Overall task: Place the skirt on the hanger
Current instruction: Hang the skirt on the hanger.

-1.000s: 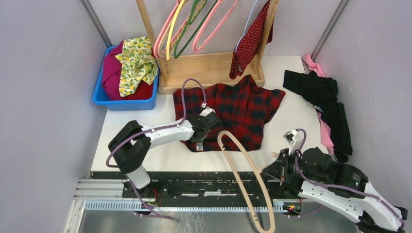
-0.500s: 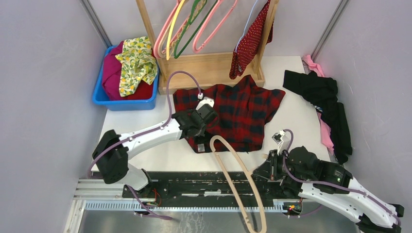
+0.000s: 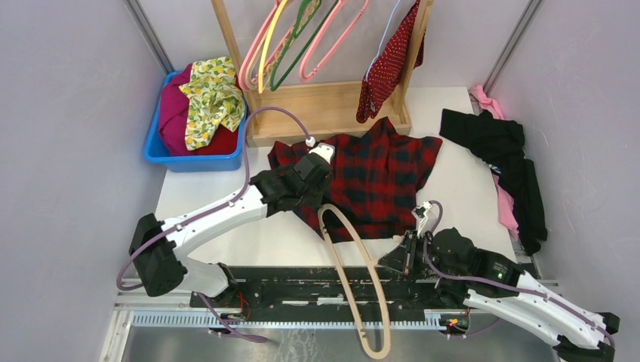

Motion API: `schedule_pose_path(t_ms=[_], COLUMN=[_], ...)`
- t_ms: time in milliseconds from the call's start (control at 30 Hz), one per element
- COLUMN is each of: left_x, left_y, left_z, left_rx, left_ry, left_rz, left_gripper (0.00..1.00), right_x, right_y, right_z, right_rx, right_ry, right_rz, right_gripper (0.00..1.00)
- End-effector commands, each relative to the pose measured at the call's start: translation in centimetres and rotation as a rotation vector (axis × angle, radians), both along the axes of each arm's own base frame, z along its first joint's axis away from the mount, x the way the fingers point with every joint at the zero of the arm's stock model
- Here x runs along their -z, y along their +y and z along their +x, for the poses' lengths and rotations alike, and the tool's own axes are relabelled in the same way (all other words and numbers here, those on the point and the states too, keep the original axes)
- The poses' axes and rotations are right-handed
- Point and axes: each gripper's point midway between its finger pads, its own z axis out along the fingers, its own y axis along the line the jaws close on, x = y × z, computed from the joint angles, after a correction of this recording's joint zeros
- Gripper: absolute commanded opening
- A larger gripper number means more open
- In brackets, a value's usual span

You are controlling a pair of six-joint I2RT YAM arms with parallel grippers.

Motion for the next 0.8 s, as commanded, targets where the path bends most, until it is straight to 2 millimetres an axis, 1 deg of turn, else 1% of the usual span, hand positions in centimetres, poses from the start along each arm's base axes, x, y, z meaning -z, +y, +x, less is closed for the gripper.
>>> schedule_pose_path(t_ms=[0, 33, 100, 167, 233, 267, 300, 333, 400, 467, 500, 533, 600, 633, 767], left_x=[-4.7, -5.0, -5.1, -5.0, -4.5, -4.3, -4.1, -4.0, -3.7, -3.9, -4.0, -4.2, -4.5, -4.7, -5.1], left_y=[-2.4, -2.6, -2.7, -2.5, -2.2, -2.0, -1.9, -1.8, -1.7, -1.6, -1.6, -1.6, -1.7, -1.7, -1.6], left_z=[-0.8, -1.2, -1.7, -1.9, -2.0, -2.0, -2.0, -1.9, -1.9, -1.9, -1.9, -2.0, -2.1, -2.2, -2.9], left_rx=[0.102, 0.117, 0.138, 0.14, 0.138, 0.134, 0.133, 0.132, 0.13, 0.13, 0.13, 0.134, 0.141, 0.147, 0.169], left_ry=[-0.044, -0.038, -0.028, -0.028, -0.027, -0.027, -0.027, -0.027, -0.028, -0.034, -0.037, -0.037, -0.036, -0.035, -0.026], left_rz=[-0.192, -0.208, -0.222, -0.228, -0.219, -0.211, -0.203, -0.198, -0.189, -0.188, -0.194, -0.199, -0.207, -0.211, -0.234], left_gripper=[0.03, 0.03, 0.03, 0.03, 0.03, 0.03, 0.03, 0.03, 0.03, 0.03, 0.03, 0.03, 0.03, 0.03, 0.03], right_x=[-1.1, -0.8, -0.8, -1.4, -2.9, -3.3, -3.4, -4.0, -5.2, -5.1, -5.1, -5.3, -5.2, -4.9, -3.1], right_y=[1.2, 1.2, 0.9, 0.4, 0.0, -0.1, -0.2, 0.3, 2.3, 3.1, 3.8, 4.7, 5.6, 5.7, 4.9], right_z=[2.3, 2.6, 3.3, 3.8, 4.2, 4.3, 4.5, 4.6, 5.0, 6.0, 6.4, 6.8, 7.6, 8.0, 9.9], right_rx=[0.098, 0.115, 0.148, 0.172, 0.184, 0.181, 0.167, 0.136, 0.078, 0.064, 0.051, 0.043, 0.049, 0.062, 0.139], right_ry=[-0.049, -0.049, -0.072, -0.105, -0.149, -0.158, -0.167, -0.173, -0.203, -0.214, -0.223, -0.232, -0.247, -0.255, -0.289], right_rz=[0.089, 0.084, 0.075, 0.061, 0.064, 0.045, -0.014, -0.06, -0.091, -0.202, -0.231, -0.232, -0.239, -0.258, -0.355], right_gripper=[0.02, 0.02, 0.02, 0.02, 0.02, 0.02, 0.02, 0.01, 0.02, 0.01, 0.01, 0.01, 0.01, 0.01, 0.01])
